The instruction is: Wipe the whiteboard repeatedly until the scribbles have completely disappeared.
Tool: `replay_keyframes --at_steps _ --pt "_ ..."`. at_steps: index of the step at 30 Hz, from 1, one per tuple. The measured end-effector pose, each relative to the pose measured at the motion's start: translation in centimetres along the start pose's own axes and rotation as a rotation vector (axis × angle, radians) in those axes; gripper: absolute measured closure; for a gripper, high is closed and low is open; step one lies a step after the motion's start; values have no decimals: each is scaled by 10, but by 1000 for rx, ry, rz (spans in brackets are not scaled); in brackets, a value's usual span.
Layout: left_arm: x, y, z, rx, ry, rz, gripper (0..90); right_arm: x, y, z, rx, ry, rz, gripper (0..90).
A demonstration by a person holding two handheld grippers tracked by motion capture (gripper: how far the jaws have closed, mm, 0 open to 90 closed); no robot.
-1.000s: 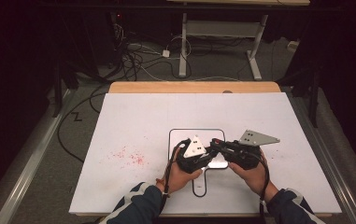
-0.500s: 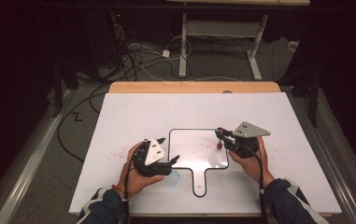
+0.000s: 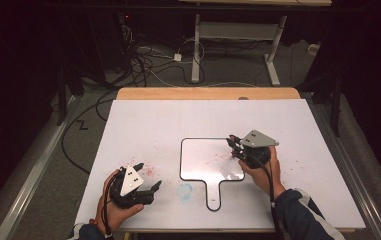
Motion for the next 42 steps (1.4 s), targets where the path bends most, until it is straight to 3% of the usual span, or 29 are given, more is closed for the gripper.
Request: replay_keyframes --at_steps 1,3,5,8,11,14,15,17,18,20,22,23,26,29,32,34,36,39,40,42 --pt "-1 0 0 -1 -2 0 200 0 1 -1 -6 0 16 812" --pt "-1 0 1 -5 -3 6 199 -2 13 -3 -66 -21 33 812" --pt "-2 1 2 -9 -4 28 199 -3 19 -4 -74 -18 8 812" --pt "-2 1 3 -5 -5 32 200 1 8 -6 -7 3 -46 812" --pt "-1 -1 4 3 4 22 200 2 2 -6 11 -7 -20 812" --pt "-4 1 5 -8 -15 33 199 -2 16 1 -31 -42 41 812" --pt "-5 1 5 -10 -19 29 200 -4 21 4 -42 -50 27 812" --pt "-6 2 6 -12 -21 28 200 -8 33 12 -71 -74 63 812" --pt "-5 1 6 -7 -13 13 200 -9 38 15 -77 -79 62 812" --pt "-4 2 6 -7 -13 31 200 -12 46 20 -103 -88 82 812" --pt "-4 2 6 -7 -14 30 200 -12 49 21 -108 -84 58 812" --pt "-5 2 5 -10 -19 28 199 -12 48 20 -107 -74 53 812" --pt "-5 4 4 -15 -26 21 200 -7 26 17 -14 -32 -7 812" --pt "-3 3 4 -11 -14 8 200 -4 7 15 41 -28 31 813" --pt "-4 3 5 -12 -19 27 200 -5 15 18 25 -41 17 811" --pt "-5 2 6 -5 -18 25 200 -8 28 21 -35 -71 68 811" --pt "-4 2 6 -3 -16 21 199 -10 37 22 -59 -70 69 811" --pt "-3 0 7 4 -7 12 200 -9 32 19 -40 -45 38 812" --pt "-3 1 7 2 -12 26 200 -7 26 17 -12 -35 35 812" --pt "-2 0 6 3 -6 10 200 -4 13 14 42 -15 5 812"
Point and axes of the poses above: each handheld gripper's, and its own axes: z roughly forward along the jaws, x roughly out of its underside, y roughly to its left, the point moved 10 cm from there along z, roughly forward along the jaws, and after that the axes turned 12 degrees about -y, right-handed, at the moved point
